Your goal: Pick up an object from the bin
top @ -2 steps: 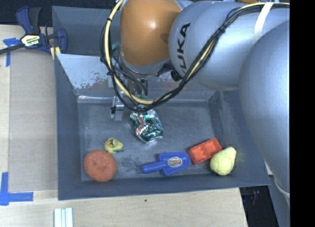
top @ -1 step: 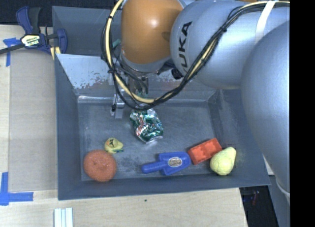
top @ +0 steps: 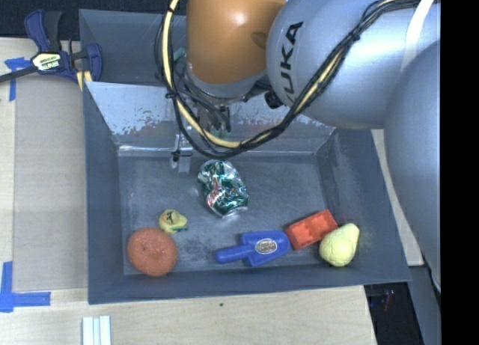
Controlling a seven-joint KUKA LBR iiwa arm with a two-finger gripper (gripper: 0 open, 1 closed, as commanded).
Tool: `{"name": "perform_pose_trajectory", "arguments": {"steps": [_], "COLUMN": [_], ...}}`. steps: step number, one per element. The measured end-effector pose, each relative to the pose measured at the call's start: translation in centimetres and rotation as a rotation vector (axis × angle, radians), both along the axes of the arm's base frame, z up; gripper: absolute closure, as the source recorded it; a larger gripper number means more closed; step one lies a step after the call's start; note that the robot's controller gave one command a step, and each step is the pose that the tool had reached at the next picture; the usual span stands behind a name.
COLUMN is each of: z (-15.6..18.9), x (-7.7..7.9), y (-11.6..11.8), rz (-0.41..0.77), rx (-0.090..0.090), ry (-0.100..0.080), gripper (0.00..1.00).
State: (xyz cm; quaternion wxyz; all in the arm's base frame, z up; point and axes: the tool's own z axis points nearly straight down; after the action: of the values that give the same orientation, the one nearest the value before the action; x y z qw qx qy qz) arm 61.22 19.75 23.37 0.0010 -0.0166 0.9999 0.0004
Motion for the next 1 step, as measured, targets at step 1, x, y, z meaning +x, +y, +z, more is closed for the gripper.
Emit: {"name": "perform_pose_trajectory", "arguments": {"steps": [1], "z": [-4.00], "x": [0.14], "y": [-3.78], "rz": [0.017], "rx": [0.003], "ry": [-0.008], "gripper": [0.00]}}
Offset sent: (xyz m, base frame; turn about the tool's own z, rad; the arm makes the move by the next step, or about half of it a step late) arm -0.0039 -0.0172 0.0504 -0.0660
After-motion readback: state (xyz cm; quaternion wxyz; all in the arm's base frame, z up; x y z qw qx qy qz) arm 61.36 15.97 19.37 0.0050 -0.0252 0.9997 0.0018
